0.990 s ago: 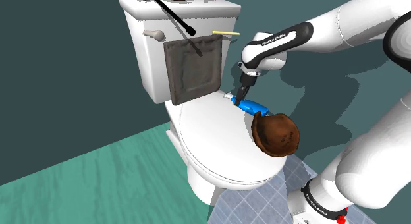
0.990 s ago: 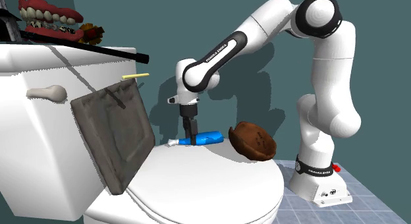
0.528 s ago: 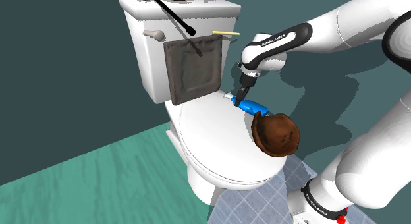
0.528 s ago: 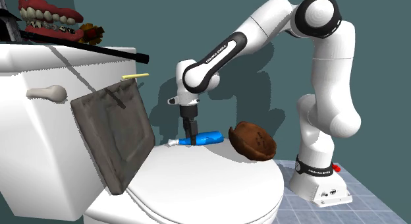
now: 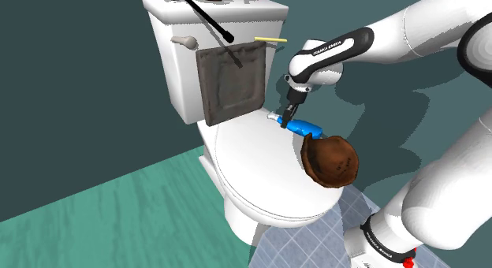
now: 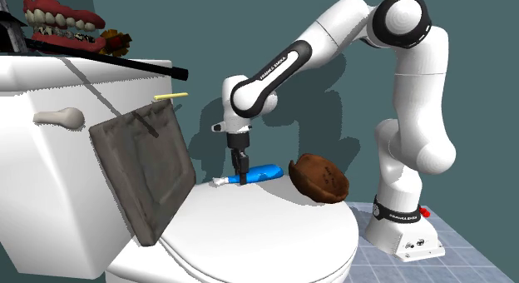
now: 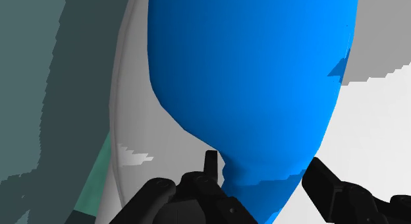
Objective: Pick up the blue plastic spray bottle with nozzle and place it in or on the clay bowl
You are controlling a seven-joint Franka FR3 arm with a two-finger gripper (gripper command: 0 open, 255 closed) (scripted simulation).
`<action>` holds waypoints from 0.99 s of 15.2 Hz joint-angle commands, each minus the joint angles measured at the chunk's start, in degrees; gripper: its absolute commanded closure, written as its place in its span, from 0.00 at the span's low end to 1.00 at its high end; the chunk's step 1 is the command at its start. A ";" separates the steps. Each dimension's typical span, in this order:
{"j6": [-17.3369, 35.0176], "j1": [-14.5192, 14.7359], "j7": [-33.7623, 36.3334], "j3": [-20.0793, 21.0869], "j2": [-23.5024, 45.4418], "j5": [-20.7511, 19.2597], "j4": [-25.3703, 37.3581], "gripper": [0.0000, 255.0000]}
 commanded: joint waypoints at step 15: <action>-9.44 -0.05 3.04 -0.12 -5.60 -2.82 4.27 1.00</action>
